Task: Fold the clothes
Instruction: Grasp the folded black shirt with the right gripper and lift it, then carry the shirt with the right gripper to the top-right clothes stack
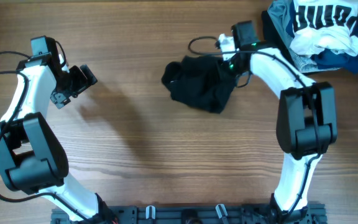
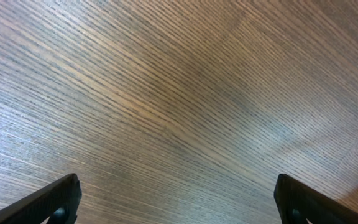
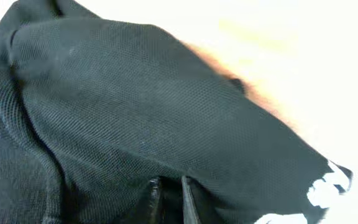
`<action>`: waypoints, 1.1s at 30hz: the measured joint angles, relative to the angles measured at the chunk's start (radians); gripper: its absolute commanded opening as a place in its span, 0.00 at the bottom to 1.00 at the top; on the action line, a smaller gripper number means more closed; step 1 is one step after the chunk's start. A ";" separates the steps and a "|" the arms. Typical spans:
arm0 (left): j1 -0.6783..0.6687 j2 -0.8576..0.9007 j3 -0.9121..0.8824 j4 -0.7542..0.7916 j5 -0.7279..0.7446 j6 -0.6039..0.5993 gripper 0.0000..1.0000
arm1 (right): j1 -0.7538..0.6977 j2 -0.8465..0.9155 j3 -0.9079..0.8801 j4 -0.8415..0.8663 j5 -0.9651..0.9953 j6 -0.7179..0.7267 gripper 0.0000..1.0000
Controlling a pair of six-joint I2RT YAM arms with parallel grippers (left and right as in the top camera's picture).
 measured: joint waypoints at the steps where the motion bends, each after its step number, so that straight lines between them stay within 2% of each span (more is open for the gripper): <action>1: 0.000 0.000 0.001 0.004 0.000 0.000 1.00 | -0.015 0.008 0.049 -0.025 0.022 -0.011 0.33; 2: 0.000 0.000 0.001 0.008 -0.001 0.000 1.00 | -0.022 0.013 0.083 -0.051 0.032 -0.016 0.50; 3: 0.000 0.000 0.001 0.011 -0.005 0.000 1.00 | -0.033 0.017 0.150 -0.105 0.045 -0.020 0.62; 5: 0.000 0.000 0.002 0.014 -0.028 0.000 1.00 | -0.038 0.018 0.285 -0.248 0.050 -0.026 0.72; 9: 0.014 0.000 0.003 0.021 -0.049 0.000 1.00 | 0.033 0.017 0.423 -0.465 0.024 0.026 0.73; 12: 0.040 0.000 0.003 0.021 -0.050 0.000 1.00 | 0.132 0.018 0.412 -0.585 -0.006 0.100 0.65; 17: 0.068 0.000 0.003 0.014 -0.058 0.000 1.00 | 0.241 0.018 0.311 -0.639 -0.012 0.251 0.64; 21: 0.068 0.000 0.003 0.014 -0.061 0.000 1.00 | 0.270 0.018 0.161 -0.578 0.011 0.335 0.65; 24: 0.068 0.000 0.003 0.013 -0.064 0.000 1.00 | 0.271 0.018 -0.013 -0.459 0.082 0.403 0.66; 27: 0.068 0.000 0.003 0.012 -0.064 0.000 1.00 | 0.272 -0.013 -0.066 -0.381 0.174 0.435 0.69; 30: 0.068 0.000 0.003 0.010 -0.064 0.000 1.00 | 0.238 -0.022 -0.071 -0.312 0.252 0.422 0.70; 33: 0.068 0.000 0.003 0.010 -0.064 0.000 1.00 | 0.145 -0.024 -0.071 -0.198 0.344 0.325 0.69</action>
